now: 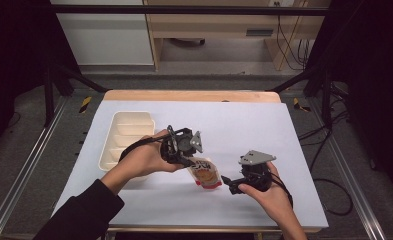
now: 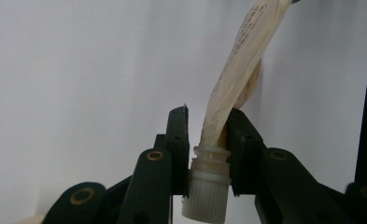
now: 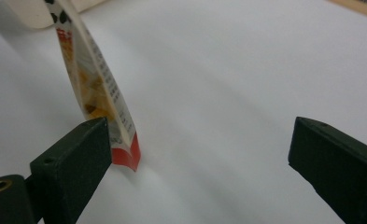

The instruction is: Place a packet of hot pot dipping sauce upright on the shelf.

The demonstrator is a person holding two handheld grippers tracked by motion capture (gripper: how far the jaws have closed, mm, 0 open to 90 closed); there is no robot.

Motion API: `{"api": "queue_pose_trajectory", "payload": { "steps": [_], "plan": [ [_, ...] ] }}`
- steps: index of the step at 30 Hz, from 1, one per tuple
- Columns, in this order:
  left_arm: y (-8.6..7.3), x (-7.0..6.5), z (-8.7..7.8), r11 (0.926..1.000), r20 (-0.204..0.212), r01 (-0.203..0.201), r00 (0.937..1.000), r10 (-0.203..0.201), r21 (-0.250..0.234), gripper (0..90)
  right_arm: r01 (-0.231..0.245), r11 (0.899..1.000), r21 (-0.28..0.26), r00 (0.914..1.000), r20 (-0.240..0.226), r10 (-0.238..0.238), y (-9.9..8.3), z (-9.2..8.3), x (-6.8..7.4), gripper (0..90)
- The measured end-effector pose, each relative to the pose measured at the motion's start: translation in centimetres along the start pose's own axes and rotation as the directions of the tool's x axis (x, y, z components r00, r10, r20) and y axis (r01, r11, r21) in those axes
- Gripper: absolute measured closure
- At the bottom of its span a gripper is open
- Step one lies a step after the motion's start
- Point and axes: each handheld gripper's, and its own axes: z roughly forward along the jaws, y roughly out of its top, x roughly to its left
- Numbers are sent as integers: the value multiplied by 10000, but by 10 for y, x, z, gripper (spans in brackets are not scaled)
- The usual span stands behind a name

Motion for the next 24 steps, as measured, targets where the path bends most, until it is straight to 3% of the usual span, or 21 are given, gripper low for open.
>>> {"api": "queue_pose_trajectory", "payload": {
  "steps": [1,8,11,14,16,18,24],
  "plan": [
    [5,0,-1,9999,58,-110,9999,110,108,730,-461,9989,33,9988,192,460,-3,2,-4,68],
    [25,-1,0,9964,57,-431,9991,428,724,733,-1143,9934,22,9916,607,1140,-11,5,-15,69],
    [33,-3,-3,9921,-15,-652,9978,658,1071,733,-1289,9916,-44,9890,732,1289,-15,4,-19,69],
    [37,-2,-6,9900,67,-610,9981,606,1273,734,-1328,9911,-70,9881,772,1329,-16,4,-21,69],
    [39,-1,-15,9859,-46,-620,9980,635,1555,734,-1365,9906,-128,9880,715,1371,-16,3,-21,69],
    [39,-1,-18,9864,-62,-611,9980,628,1525,734,-1400,9900,-180,9873,735,1410,-15,3,-19,69],
    [34,5,-45,9783,-267,-885,9951,952,1875,734,-1263,9917,-226,9888,777,1277,-14,4,-17,65]
  ]
}}
